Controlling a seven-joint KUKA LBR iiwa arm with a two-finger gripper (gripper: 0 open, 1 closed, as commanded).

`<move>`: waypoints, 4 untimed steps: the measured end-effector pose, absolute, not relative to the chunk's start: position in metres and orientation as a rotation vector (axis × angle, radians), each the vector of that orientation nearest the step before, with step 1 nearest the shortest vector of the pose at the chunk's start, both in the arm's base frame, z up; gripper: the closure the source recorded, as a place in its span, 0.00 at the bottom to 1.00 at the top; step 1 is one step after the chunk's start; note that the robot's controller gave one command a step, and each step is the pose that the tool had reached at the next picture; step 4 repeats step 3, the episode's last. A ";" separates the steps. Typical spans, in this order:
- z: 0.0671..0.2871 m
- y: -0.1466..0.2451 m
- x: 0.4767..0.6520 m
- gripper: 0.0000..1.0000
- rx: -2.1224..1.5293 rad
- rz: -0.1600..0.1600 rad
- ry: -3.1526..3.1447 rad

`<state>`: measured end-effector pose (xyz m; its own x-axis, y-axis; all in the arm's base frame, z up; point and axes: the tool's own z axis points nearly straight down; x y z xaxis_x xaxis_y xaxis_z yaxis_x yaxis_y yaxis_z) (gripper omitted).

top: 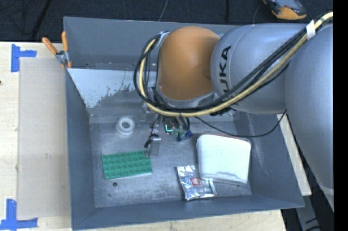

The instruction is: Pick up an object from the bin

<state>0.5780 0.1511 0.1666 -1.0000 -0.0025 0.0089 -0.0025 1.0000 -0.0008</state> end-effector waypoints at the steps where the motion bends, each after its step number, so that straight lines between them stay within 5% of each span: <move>1: 0.065 0.176 0.532 0.00 0.179 0.002 -3.127; 2: 0.070 0.175 0.536 1.00 0.171 -0.001 -3.136; 3: 0.218 0.184 0.535 1.00 0.121 -0.005 -3.147; 4: 0.218 0.184 0.535 1.00 0.121 -0.005 -3.147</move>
Offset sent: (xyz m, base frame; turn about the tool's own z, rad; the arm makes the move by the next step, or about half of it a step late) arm -0.0423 0.0241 -0.0966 -0.1109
